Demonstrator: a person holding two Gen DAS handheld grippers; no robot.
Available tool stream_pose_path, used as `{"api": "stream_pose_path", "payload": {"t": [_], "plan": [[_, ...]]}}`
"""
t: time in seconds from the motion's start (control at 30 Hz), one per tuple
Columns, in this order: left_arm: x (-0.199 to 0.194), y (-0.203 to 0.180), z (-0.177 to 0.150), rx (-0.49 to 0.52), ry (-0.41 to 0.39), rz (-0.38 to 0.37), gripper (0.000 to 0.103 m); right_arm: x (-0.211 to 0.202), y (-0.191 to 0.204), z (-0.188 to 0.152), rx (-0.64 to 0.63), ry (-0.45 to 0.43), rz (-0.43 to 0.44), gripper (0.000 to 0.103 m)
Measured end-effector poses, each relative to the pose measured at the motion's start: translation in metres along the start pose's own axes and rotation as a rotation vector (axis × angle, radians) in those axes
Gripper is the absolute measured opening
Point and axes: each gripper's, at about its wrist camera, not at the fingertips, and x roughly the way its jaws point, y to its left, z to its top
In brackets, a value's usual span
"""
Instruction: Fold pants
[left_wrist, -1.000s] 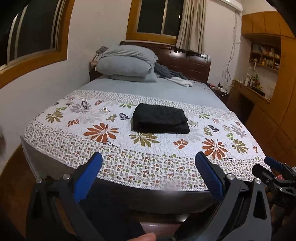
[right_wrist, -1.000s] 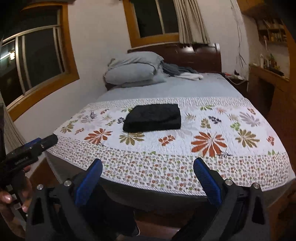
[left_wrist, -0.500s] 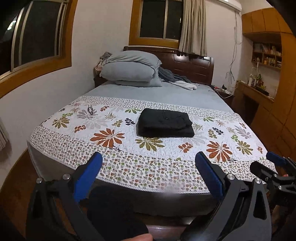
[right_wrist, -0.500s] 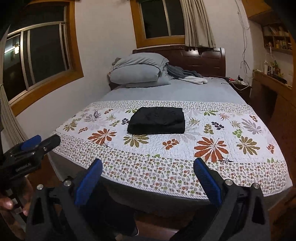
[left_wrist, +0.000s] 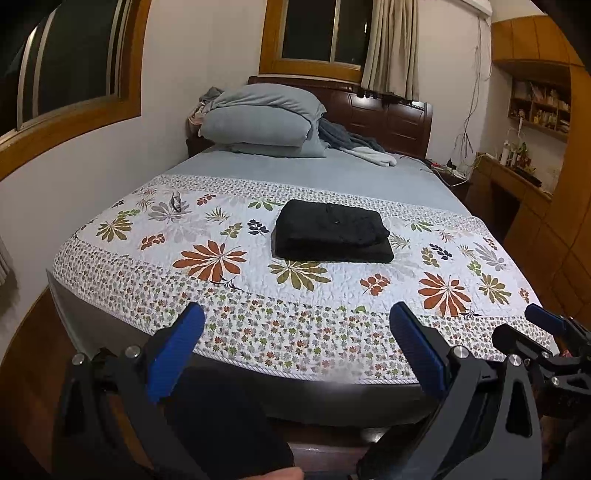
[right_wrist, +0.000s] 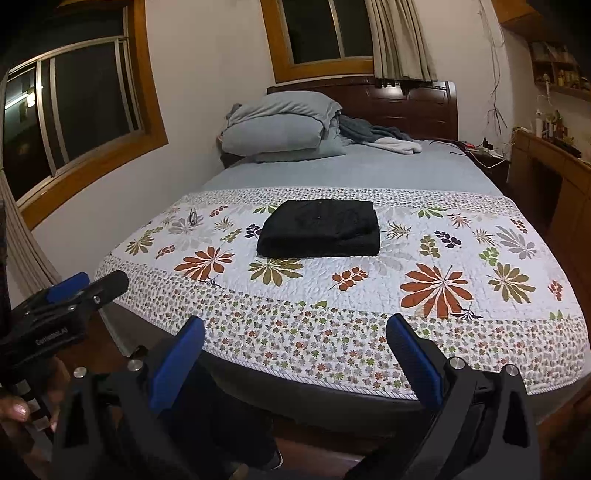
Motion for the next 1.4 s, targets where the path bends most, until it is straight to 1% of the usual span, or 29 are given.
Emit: {"api": "stream_pose_path", "payload": {"t": [0.3,0.43,0.67,1.03,1.27,1.4], "plan": [[0.004,-0.006,0.000,0.019,0.008,0.010,0.100,0.003,-0.003,-0.001,0.007,-0.003,0.006,0.099],[0.004,-0.009,0.000,0.018,0.010,-0.007,0.100,0.004,-0.005,-0.003,0.011,0.000,0.010,0.099],[0.003,-0.017,-0.001,0.042,-0.003,0.002,0.100,0.006,-0.008,-0.005,0.021,0.001,0.017,0.099],[0.004,-0.018,-0.002,0.045,-0.002,0.006,0.100,0.006,-0.008,-0.005,0.024,0.001,0.018,0.099],[0.000,-0.020,-0.004,0.063,-0.030,-0.004,0.100,0.006,-0.005,-0.004,0.020,-0.002,0.022,0.099],[-0.003,-0.018,-0.004,0.056,-0.048,-0.007,0.100,0.007,-0.005,-0.005,0.023,0.000,0.023,0.099]]}}
